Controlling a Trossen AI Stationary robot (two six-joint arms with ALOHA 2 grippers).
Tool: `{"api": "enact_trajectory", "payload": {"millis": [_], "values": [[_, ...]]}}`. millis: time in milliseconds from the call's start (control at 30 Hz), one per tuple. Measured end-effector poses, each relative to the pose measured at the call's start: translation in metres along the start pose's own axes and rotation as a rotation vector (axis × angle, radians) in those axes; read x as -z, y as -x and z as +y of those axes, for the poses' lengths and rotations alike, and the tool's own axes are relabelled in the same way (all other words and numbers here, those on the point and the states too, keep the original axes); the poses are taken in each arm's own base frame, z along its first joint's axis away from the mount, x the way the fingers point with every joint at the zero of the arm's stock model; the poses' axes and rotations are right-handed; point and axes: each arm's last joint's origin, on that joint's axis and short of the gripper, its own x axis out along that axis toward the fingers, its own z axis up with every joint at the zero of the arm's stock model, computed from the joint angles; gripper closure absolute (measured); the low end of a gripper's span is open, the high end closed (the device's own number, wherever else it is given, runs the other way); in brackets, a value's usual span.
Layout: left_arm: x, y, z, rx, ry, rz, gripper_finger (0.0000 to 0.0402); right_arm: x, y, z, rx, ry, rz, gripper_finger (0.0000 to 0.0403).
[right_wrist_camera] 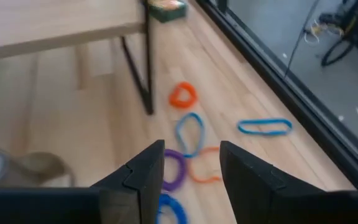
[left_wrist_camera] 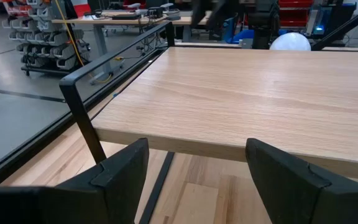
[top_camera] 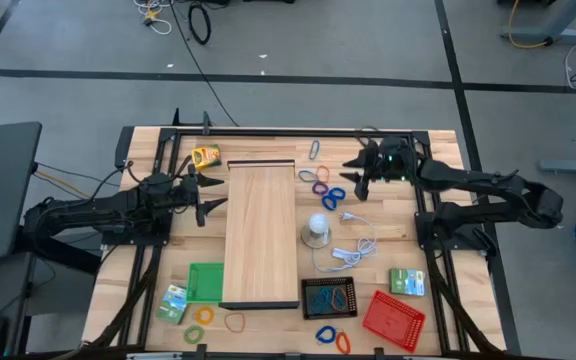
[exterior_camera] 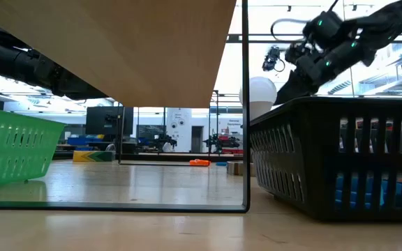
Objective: Pick & Place Office Desk Supplies
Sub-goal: Put the top orange rubber band into the black bin
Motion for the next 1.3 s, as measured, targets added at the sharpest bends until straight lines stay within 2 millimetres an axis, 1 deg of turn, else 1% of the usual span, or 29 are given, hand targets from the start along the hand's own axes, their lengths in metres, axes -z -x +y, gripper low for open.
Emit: {"api": "enact_trajectory", "payload": {"millis": [133,233,433,567,700,833,967,1133,1300], "values": [[0.0,0.0,0.0,-0.009,0.004,-0.002,0.0129,0.006,-0.009,-0.029,-0.025,-0.084,0.028,0.024],[0.0,0.0,0.0,-0.01,0.006,-0.003,0.0129,0.004,-0.022,-0.042,-0.041,-0.103,0.049,0.024],[0.0,0.0,0.001,-0.021,0.013,0.002,0.0129,-0.007,-0.055,-0.057,-0.077,-0.087,0.14,0.024],[0.001,0.0,0.001,-0.031,0.016,0.011,0.0129,-0.011,-0.073,-0.069,-0.104,-0.09,0.264,0.024],[0.001,0.0,0.001,-0.035,0.02,0.011,0.0129,-0.013,-0.088,-0.079,-0.12,-0.093,0.334,0.024],[0.001,0.0,0.001,-0.036,0.022,0.011,0.0129,-0.01,-0.097,-0.087,-0.128,-0.104,0.364,0.024],[0.001,0.0,0.001,-0.036,0.022,0.011,0.0129,-0.002,-0.101,-0.092,-0.139,-0.133,0.392,0.024],[0.001,0.0,0.001,-0.037,0.027,0.011,0.0129,0.006,-0.111,-0.088,-0.165,-0.14,0.429,0.024],[0.001,0.0,0.001,-0.037,0.038,0.011,0.0129,0.009,-0.119,-0.082,-0.172,-0.124,0.431,0.024]]}}
